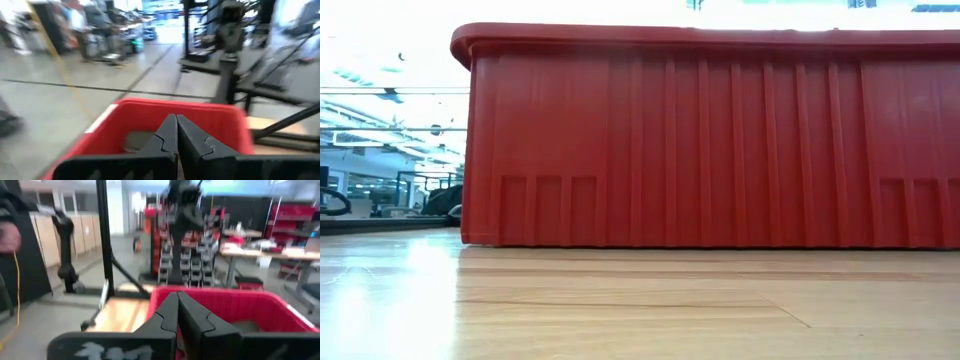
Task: Pick and place slides into bin
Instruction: Return to Home Position
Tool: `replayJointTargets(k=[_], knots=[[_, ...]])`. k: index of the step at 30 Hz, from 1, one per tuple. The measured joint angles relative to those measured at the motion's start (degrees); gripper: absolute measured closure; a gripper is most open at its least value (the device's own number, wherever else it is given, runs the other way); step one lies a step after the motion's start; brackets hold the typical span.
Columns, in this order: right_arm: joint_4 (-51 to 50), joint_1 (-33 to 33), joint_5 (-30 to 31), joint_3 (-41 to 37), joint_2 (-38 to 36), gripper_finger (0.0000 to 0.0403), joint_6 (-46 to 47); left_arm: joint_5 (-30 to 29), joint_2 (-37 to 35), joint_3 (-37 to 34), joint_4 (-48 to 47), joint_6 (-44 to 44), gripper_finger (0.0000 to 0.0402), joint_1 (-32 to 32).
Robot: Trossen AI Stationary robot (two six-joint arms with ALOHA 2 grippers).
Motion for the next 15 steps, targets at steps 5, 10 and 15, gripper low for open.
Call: replayJointTargets(k=[5,10,15], knots=[[-2.7,0.0,2.0,-0.8,-7.1,0.0403,1.1,-3.6,-8.0,-7.4,2.7,5.1,0.0401,-1.0],[7.6,0.0,3.0,-9.2,-11.1,0.0403,5.4,5.9,-16.3,-24.9,25.8,2.9,0.0401,3.9],[27.5,0.0,3.0,-23.3,-11.3,0.0403,8.8,11.3,-21.8,-40.9,41.0,-2.7,0.0401,7.8]])
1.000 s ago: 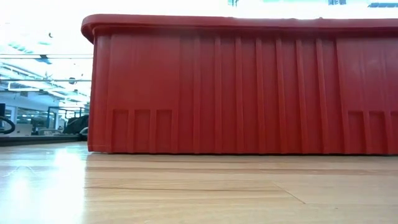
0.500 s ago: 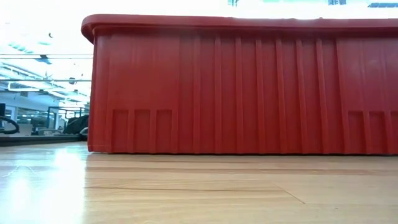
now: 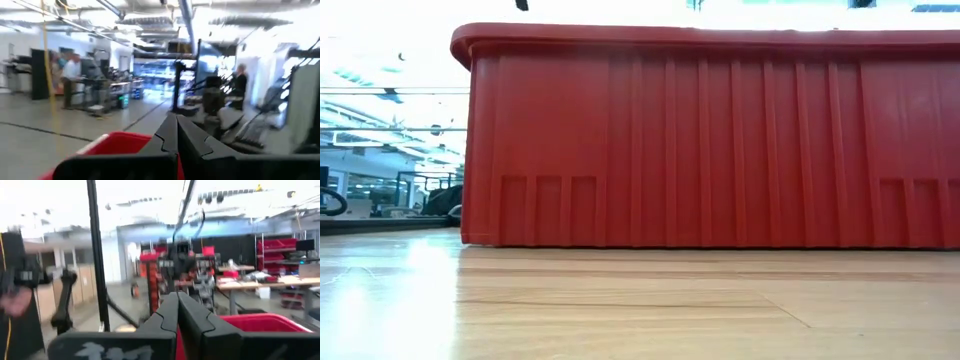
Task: Pick and place slides into bin
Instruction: Return to Home Position
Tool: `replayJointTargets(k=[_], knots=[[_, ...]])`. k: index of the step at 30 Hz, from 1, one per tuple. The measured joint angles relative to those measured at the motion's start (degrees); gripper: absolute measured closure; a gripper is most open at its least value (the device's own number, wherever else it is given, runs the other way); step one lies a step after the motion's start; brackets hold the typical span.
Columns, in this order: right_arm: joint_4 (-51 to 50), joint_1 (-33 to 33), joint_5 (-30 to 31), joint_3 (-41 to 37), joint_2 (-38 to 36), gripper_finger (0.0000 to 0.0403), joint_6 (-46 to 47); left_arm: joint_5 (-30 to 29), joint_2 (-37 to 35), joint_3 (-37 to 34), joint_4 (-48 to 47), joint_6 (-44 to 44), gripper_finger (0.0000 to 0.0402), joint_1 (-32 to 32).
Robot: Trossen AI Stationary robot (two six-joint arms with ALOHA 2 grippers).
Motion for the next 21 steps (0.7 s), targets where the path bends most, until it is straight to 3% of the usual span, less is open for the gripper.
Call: replayJointTargets(k=[4,7,11,16,21], knots=[[16.4,0.0,-1.5,-9.9,2.3,0.0403,7.9,2.9,-4.6,-8.7,9.3,-3.3,0.0401,0.0],[22.1,0.1,-1.5,-12.8,4.7,0.0403,11.5,1.5,-8.3,-13.3,10.1,-3.9,0.0401,-0.3],[21.9,1.0,0.4,-12.7,7.5,0.0403,11.7,-1.4,-13.6,-16.1,7.0,-3.9,0.0401,-1.2],[18.8,4.0,4.4,-11.5,9.1,0.0403,10.6,-9.7,-22.9,-16.7,-3.4,0.5,0.0401,-4.7],[16.1,6.8,7.9,-11.5,9.1,0.0403,9.8,-11.5,-29.1,-16.8,-10.5,0.0,0.0401,-5.1]])
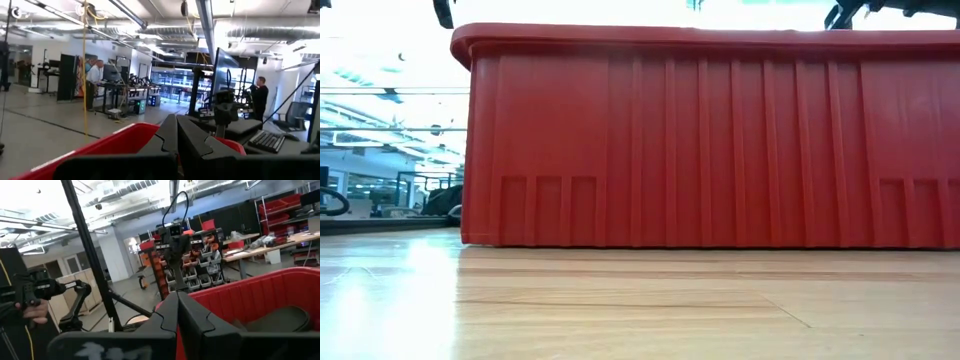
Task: Pick and place slides into bin
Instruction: Return to Home Position
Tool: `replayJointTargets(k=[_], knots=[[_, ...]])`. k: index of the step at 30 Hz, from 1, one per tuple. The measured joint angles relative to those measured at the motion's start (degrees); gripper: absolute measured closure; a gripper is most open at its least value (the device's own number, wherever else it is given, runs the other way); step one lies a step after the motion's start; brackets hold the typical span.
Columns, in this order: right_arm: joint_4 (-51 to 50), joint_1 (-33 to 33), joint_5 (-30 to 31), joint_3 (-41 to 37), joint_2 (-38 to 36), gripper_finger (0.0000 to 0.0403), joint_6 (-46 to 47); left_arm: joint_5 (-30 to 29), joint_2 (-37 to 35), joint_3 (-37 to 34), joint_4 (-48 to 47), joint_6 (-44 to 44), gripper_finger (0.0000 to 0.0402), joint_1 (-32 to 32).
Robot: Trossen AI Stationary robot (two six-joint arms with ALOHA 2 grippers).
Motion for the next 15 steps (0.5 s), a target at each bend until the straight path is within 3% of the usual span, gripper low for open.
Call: replayJointTargets(k=[6,15], knots=[[-2.1,2.1,4.2,0.0,0.3,0.0403,-1.7,-1.3,-4.1,0.0,-7.2,-0.8,0.0402,-1.2],[-3.9,2.3,4.2,0.0,0.9,0.0403,-2.4,-1.1,-7.5,0.0,-13.9,0.2,0.0401,-1.4]])
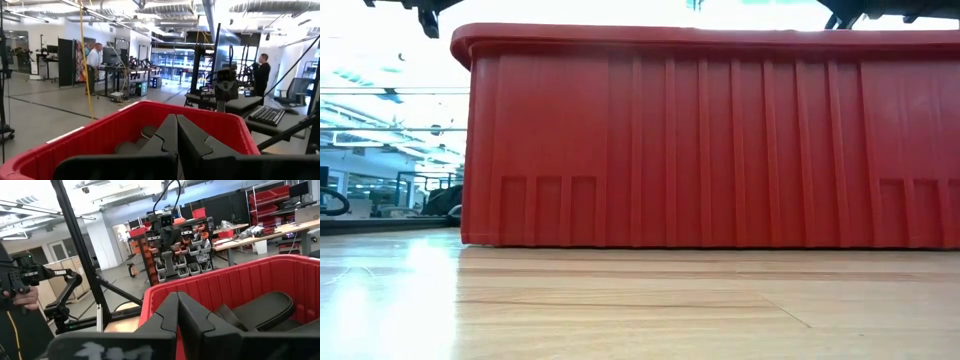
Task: Pick and place slides into bin
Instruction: Return to Home Position
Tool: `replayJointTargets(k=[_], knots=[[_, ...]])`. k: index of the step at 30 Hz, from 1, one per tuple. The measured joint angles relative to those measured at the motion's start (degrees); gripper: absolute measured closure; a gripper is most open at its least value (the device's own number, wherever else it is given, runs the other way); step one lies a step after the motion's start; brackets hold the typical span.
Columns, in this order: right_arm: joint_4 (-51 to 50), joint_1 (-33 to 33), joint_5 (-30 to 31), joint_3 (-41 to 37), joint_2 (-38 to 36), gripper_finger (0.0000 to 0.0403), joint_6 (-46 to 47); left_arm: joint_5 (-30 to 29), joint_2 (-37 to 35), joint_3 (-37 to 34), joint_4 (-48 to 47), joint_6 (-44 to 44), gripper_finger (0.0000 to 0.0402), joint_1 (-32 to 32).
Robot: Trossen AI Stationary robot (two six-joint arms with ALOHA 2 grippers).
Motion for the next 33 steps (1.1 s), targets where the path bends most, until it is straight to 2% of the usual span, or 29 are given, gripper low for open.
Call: replayJointTargets(k=[4,10,22,27,33], knots=[[0.2,0.0,0.0,0.0,0.4,0.0403,1.3,0.3,-1.4,0.0,0.0,0.0,0.0401,0.0],[0.2,0.0,-0.3,0.0,0.5,0.0403,6.0,4.6,-1.8,0.0,-0.2,-1.3,0.0396,0.0],[-0.2,0.0,-0.4,0.1,0.5,0.0403,6.1,4.7,-1.7,0.0,-1.5,-1.4,0.0381,0.0],[-2.7,0.0,-4.5,0.1,0.5,0.0403,5.6,4.7,-1.7,0.0,-1.8,2.6,0.038,0.0],[-2.8,0.0,-4.8,0.1,0.5,0.0403,5.7,4.7,-1.7,0.0,-1.7,2.9,0.038,0.0]])
